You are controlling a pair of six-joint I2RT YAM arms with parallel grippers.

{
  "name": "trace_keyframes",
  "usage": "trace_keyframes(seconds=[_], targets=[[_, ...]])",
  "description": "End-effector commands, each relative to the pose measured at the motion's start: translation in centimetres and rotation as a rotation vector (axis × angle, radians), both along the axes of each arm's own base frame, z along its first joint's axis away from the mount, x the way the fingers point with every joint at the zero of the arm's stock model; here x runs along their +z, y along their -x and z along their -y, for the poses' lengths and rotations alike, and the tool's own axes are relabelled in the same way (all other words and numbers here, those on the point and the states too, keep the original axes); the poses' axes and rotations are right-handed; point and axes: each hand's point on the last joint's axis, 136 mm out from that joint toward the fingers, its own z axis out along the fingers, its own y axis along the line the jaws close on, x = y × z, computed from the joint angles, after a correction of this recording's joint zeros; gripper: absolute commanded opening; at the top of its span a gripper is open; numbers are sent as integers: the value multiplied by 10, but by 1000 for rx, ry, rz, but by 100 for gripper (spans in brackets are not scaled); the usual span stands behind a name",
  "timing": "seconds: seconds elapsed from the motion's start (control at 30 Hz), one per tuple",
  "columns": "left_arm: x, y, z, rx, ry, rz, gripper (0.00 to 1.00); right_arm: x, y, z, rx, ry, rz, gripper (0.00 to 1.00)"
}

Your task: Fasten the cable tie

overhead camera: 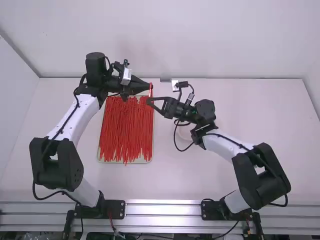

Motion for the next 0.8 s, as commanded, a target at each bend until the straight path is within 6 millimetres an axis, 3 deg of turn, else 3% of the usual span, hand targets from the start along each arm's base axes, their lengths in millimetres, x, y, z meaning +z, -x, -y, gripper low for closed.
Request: trace_keyframes(seconds=[0.0,0.37,0.77], targets=[[14,7,-1,-40,16,58,1,10,-9,5,-24,-24,7,0],[13,7,-1,-40,16,49,1,14,-12,6,-46,-37,11,0],[12,8,-1,-40,16,29,1,32,-10,1,-25,-54,55,0]])
